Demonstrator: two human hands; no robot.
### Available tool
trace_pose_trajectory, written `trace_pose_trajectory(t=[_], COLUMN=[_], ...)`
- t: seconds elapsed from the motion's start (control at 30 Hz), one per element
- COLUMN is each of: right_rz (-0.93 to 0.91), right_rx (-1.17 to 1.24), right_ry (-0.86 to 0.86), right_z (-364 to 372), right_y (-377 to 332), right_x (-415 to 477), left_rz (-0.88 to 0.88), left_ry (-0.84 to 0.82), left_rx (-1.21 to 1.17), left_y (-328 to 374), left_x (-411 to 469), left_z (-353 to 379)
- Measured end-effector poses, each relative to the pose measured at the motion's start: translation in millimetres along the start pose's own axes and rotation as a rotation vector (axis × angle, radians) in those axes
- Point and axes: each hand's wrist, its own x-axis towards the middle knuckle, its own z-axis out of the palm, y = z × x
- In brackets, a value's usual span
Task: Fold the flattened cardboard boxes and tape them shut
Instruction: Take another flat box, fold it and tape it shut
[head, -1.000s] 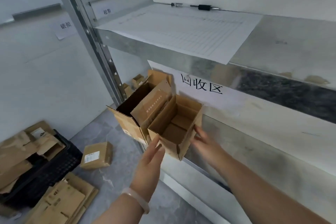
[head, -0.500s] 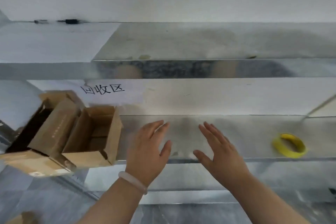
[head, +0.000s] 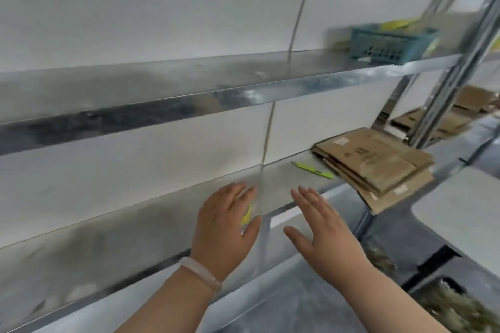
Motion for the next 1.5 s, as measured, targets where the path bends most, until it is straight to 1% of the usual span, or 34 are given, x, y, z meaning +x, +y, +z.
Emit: trace_pose_trajectory(t=[0.13,0.23,0.33,0.47,0.63,0.8,0.9,0.97,1.03,1.17,1.23,1.33,1.4,1.5], right_rz=[0.108,0.178,0.239,0.326,0.478,0.605,0.626,0.609,0.623,0.682,0.677,0.722,0.759,0.746], right_rx=[-0.045,-0.042,-0.031,-0.035,0.017,0.048,0.007,-0.033,-0.014,0.006,0.008,0.067,0.081,0.018], right_ry=[0.012,0.021,0.021,-0.031,-0.082,-0.074,-0.131,-0.160,-0.184,-0.302,-0.315,-0.312,-0.333,-0.338], right_z=[-32,-43,-44,-43,-52,-59,-60,-61,-64,-71,-77,-85,-83,-78], right_y=[75,120,161,222,297,368,408,438,468,533,565,601,615,624], right_x=[-4,2,12,32,74,103,117,134,156,195,215,240,249,250], left_rz=[0.034,0.057,0.073,0.089,0.089,0.011,-0.052,-0.123,-0.239,-0.557,-0.719,-0.922,-0.985,-1.051], left_ry=[-0.049,-0.091,-0.123,-0.164,-0.264,-0.320,-0.368,-0.404,-0.408,-0.429,-0.451,-0.370,-0.304,-0.185], left_rx=[-0.075,-0.098,-0.129,-0.155,-0.213,-0.274,-0.276,-0.276,-0.296,-0.375,-0.434,-0.505,-0.584,-0.766], left_y=[56,79,90,103,112,126,132,133,134,148,158,168,171,177], left_x=[36,62,90,138,196,250,265,270,274,275,273,276,280,283], left_z=[52,87,125,180,249,302,329,346,363,394,407,422,428,430])
